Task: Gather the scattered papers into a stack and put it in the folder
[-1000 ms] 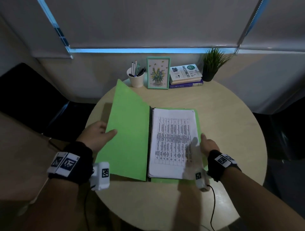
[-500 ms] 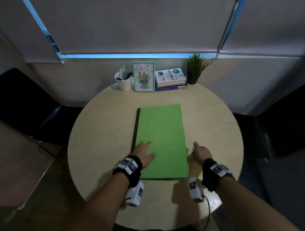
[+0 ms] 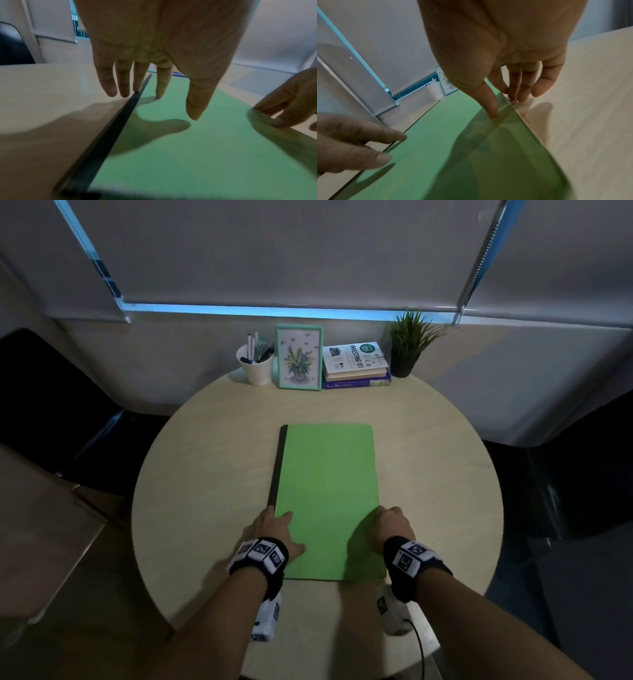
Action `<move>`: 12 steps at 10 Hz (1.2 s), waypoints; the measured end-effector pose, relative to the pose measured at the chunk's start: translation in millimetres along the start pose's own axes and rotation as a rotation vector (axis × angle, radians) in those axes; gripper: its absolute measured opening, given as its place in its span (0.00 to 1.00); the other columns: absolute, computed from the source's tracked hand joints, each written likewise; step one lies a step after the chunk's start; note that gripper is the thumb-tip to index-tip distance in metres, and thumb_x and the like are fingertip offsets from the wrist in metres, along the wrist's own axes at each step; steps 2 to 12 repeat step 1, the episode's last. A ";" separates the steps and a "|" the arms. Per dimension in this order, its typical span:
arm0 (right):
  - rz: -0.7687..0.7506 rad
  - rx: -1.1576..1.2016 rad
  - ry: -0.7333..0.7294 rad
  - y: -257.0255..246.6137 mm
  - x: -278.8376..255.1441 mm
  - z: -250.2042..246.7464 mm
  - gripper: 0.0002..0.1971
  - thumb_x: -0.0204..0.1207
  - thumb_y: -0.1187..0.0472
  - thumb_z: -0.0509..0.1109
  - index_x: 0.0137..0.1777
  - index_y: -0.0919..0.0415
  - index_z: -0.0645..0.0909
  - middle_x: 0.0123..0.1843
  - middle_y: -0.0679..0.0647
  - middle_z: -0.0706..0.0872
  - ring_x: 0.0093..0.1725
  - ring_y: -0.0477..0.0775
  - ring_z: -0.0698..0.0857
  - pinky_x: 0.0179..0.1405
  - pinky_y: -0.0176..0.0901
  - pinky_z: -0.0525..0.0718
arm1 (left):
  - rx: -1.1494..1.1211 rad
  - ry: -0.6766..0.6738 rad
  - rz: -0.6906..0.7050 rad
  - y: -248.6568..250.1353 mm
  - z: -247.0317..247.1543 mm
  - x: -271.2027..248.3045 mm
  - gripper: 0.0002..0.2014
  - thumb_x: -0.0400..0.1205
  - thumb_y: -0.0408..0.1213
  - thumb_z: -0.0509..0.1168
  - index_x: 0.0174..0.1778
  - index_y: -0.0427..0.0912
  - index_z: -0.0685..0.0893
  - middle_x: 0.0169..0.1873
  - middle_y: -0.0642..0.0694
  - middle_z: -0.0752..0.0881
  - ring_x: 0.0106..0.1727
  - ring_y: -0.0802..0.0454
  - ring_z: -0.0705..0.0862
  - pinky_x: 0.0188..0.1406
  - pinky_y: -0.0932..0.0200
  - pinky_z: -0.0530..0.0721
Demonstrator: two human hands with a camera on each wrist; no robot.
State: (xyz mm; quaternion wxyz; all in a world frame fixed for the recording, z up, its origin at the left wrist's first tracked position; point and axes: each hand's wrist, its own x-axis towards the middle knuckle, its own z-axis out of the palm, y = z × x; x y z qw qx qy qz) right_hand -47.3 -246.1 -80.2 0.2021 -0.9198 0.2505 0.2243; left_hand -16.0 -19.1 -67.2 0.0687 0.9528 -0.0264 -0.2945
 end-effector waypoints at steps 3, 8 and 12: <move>-0.006 -0.022 -0.026 -10.4 6.5 -12.9 0.17 0.78 0.63 0.63 0.66 0.64 0.77 0.67 0.62 0.76 0.61 0.66 0.82 0.62 0.54 0.82 | -0.010 0.023 -0.043 8.4 -21.8 5.9 0.38 0.77 0.58 0.66 0.81 0.45 0.65 0.80 0.38 0.61 0.79 0.36 0.63 0.73 0.44 0.70; -0.006 -0.022 -0.026 -10.4 6.5 -12.9 0.17 0.78 0.63 0.63 0.66 0.64 0.77 0.67 0.62 0.76 0.61 0.66 0.82 0.62 0.54 0.82 | -0.010 0.023 -0.043 8.4 -21.8 5.9 0.38 0.77 0.58 0.66 0.81 0.45 0.65 0.80 0.38 0.61 0.79 0.36 0.63 0.73 0.44 0.70; -0.006 -0.022 -0.026 -10.4 6.5 -12.9 0.17 0.78 0.63 0.63 0.66 0.64 0.77 0.67 0.62 0.76 0.61 0.66 0.82 0.62 0.54 0.82 | -0.010 0.023 -0.043 8.4 -21.8 5.9 0.38 0.77 0.58 0.66 0.81 0.45 0.65 0.80 0.38 0.61 0.79 0.36 0.63 0.73 0.44 0.70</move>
